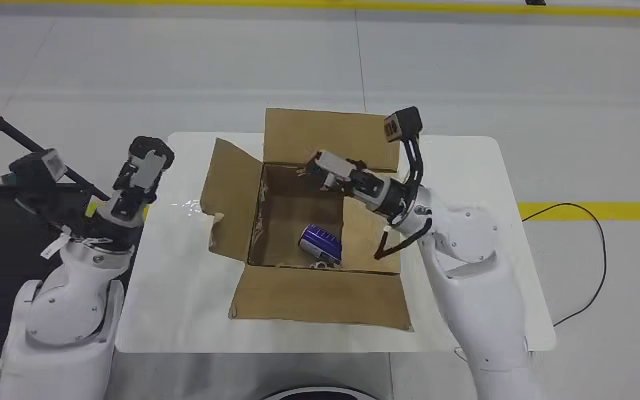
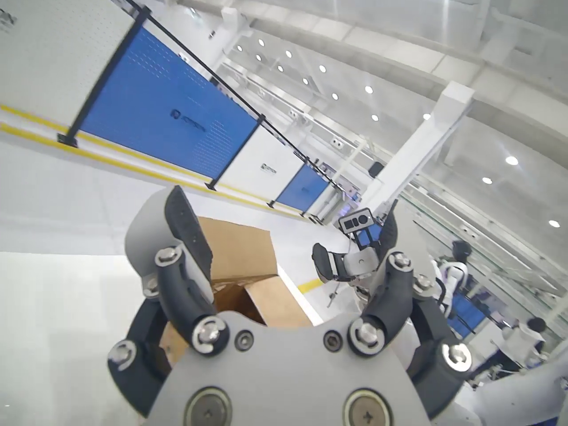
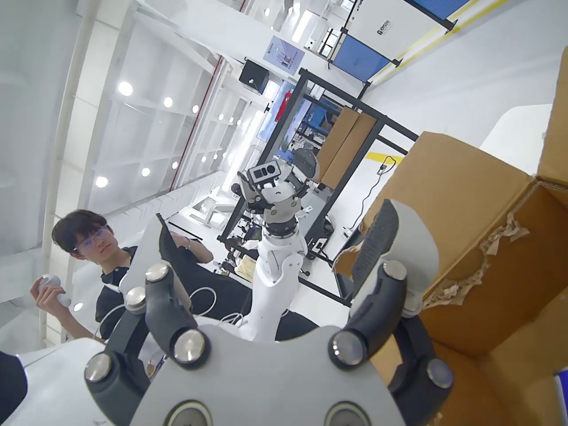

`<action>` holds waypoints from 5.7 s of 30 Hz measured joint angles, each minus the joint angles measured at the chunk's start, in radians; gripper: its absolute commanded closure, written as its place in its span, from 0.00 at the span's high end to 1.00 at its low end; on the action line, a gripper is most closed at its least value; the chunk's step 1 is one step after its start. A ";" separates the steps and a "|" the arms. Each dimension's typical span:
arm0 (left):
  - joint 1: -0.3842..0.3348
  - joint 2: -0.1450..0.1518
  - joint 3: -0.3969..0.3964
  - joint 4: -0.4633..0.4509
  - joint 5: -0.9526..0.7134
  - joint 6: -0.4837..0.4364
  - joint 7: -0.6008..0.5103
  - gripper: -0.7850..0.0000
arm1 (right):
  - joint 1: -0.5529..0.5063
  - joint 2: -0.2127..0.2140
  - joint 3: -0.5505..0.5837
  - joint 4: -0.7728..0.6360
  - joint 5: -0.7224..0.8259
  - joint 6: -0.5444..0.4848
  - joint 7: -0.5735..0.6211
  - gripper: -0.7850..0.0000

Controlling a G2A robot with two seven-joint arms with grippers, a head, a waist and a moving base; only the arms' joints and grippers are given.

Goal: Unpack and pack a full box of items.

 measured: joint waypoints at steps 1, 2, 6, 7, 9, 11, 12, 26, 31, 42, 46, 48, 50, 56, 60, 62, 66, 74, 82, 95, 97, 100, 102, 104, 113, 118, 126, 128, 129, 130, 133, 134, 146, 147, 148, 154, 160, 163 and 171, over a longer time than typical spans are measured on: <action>-0.005 0.001 0.017 -0.011 -0.006 0.005 -0.025 1.00 | -0.020 0.006 0.022 -0.025 -0.002 0.003 0.020 1.00; -0.010 0.002 0.040 -0.026 -0.014 0.011 -0.056 1.00 | -0.046 0.013 0.051 -0.055 -0.005 0.006 0.042 1.00; -0.031 0.004 0.116 -0.075 -0.023 0.044 -0.141 1.00 | -0.124 0.033 0.140 -0.125 -0.006 0.009 0.081 1.00; -0.037 0.004 0.136 -0.085 -0.029 0.052 -0.156 1.00 | -0.141 0.037 0.159 -0.137 -0.003 0.007 0.087 1.00; -0.053 0.004 0.181 -0.103 -0.040 0.078 -0.195 1.00 | -0.180 0.045 0.202 -0.158 0.005 0.002 0.096 1.00; -0.070 0.004 0.226 -0.117 -0.030 0.116 -0.229 1.00 | -0.215 0.053 0.241 -0.172 0.016 -0.003 0.101 1.00; -0.075 0.004 0.246 -0.122 -0.029 0.137 -0.242 1.00 | -0.230 0.056 0.256 -0.176 0.020 -0.005 0.102 1.00; -0.074 0.003 0.321 -0.121 -0.002 0.211 -0.265 1.00 | -0.251 0.059 0.271 -0.182 0.028 -0.009 0.095 1.00; -0.094 -0.001 0.388 -0.078 -0.063 0.287 -0.285 1.00 | -0.275 0.068 0.303 -0.182 0.051 -0.050 0.079 1.00; -0.173 -0.002 0.452 0.040 -0.143 0.448 -0.369 1.00 | -0.313 0.088 0.353 -0.170 0.153 -0.112 0.109 1.00; -0.185 -0.001 0.465 0.060 -0.141 0.493 -0.383 1.00 | -0.311 0.094 0.352 -0.161 0.162 -0.118 0.110 1.00; -0.189 0.000 0.470 0.069 -0.139 0.518 -0.388 1.00 | -0.306 0.096 0.347 -0.154 0.164 -0.120 0.109 1.00; -0.191 0.001 0.473 0.081 -0.138 0.544 -0.398 1.00 | -0.302 0.099 0.339 -0.149 0.165 -0.121 0.107 1.00; -0.197 0.007 0.472 0.102 -0.099 0.591 -0.420 1.00 | -0.290 0.105 0.319 -0.138 0.166 -0.123 0.096 1.00; -0.193 0.008 0.465 0.087 -0.109 0.586 -0.410 1.00 | -0.282 0.109 0.304 -0.131 0.166 -0.124 0.088 1.00; -0.191 0.010 0.458 0.084 -0.111 0.586 -0.407 1.00 | -0.278 0.112 0.299 -0.128 0.166 -0.125 0.085 1.00; -0.185 0.013 0.450 0.108 -0.103 0.592 -0.399 1.00 | -0.271 0.116 0.290 -0.122 0.166 -0.126 0.079 1.00; -0.185 0.014 0.453 0.164 -0.119 0.587 -0.392 1.00 | -0.261 0.124 0.273 -0.105 0.172 -0.135 0.069 1.00; -0.215 0.011 0.489 0.190 -0.131 0.590 -0.391 1.00 | -0.259 0.132 0.265 -0.091 0.180 -0.142 0.061 1.00; -0.223 0.014 0.485 0.217 -0.128 0.600 -0.369 1.00 | -0.233 0.144 0.242 -0.055 0.198 -0.156 0.056 1.00; -0.231 0.013 0.496 0.219 -0.128 0.600 -0.363 1.00 | -0.227 0.145 0.236 -0.050 0.201 -0.158 0.056 1.00; -0.253 0.010 0.520 0.238 -0.120 0.603 -0.359 1.00 | -0.221 0.147 0.230 -0.043 0.205 -0.163 0.055 1.00; -0.269 0.008 0.536 0.258 -0.110 0.608 -0.358 1.00 | -0.219 0.149 0.228 -0.041 0.208 -0.166 0.056 1.00; -0.284 0.007 0.550 0.275 -0.099 0.614 -0.361 1.00 | -0.221 0.151 0.228 -0.041 0.211 -0.170 0.055 1.00; -0.323 -0.003 0.607 0.295 -0.085 0.612 -0.347 1.00 | -0.240 0.161 0.238 -0.041 0.221 -0.178 0.050 1.00; -0.342 -0.009 0.637 0.303 -0.090 0.607 -0.338 1.00 | -0.245 0.165 0.240 -0.043 0.225 -0.182 0.047 1.00; -0.364 -0.014 0.659 0.315 -0.091 0.606 -0.338 1.00 | -0.254 0.173 0.243 -0.051 0.230 -0.184 0.041 1.00; -0.359 -0.012 0.642 0.306 -0.094 0.604 -0.334 1.00 | -0.256 0.175 0.244 -0.051 0.230 -0.183 0.040 1.00; -0.354 -0.010 0.633 0.300 -0.095 0.604 -0.332 1.00 | -0.257 0.176 0.245 -0.051 0.231 -0.183 0.041 1.00; -0.349 -0.009 0.622 0.291 -0.098 0.604 -0.330 1.00 | -0.258 0.177 0.246 -0.049 0.231 -0.182 0.042 1.00; -0.329 -0.003 0.574 0.249 -0.123 0.607 -0.323 1.00 | -0.258 0.180 0.248 -0.045 0.235 -0.175 0.048 1.00; -0.322 0.000 0.552 0.228 -0.129 0.610 -0.321 1.00 | -0.257 0.181 0.248 -0.043 0.237 -0.173 0.051 1.00; -0.368 0.009 0.462 0.026 -0.216 0.660 -0.363 1.00 | -0.242 0.191 0.238 -0.010 0.256 -0.176 0.068 1.00; -0.384 0.008 0.471 0.024 -0.220 0.665 -0.369 1.00 | -0.243 0.192 0.241 -0.007 0.259 -0.178 0.069 1.00; -0.401 0.007 0.483 0.024 -0.223 0.671 -0.376 1.00 | -0.246 0.193 0.244 -0.004 0.263 -0.181 0.070 1.00; -0.517 -0.006 0.595 0.132 -0.191 0.701 -0.408 1.00 | -0.283 0.203 0.307 -0.004 0.285 -0.230 0.054 1.00; -0.554 -0.020 0.694 0.292 -0.187 0.703 -0.421 1.00 | -0.333 0.216 0.384 -0.021 0.309 -0.240 0.071 1.00; -0.548 -0.024 0.721 0.331 -0.194 0.697 -0.416 1.00 | -0.348 0.221 0.410 -0.021 0.317 -0.241 0.079 1.00; -0.531 -0.030 0.774 0.367 -0.164 0.692 -0.423 1.00 | -0.339 0.230 0.427 0.008 0.346 -0.249 0.096 1.00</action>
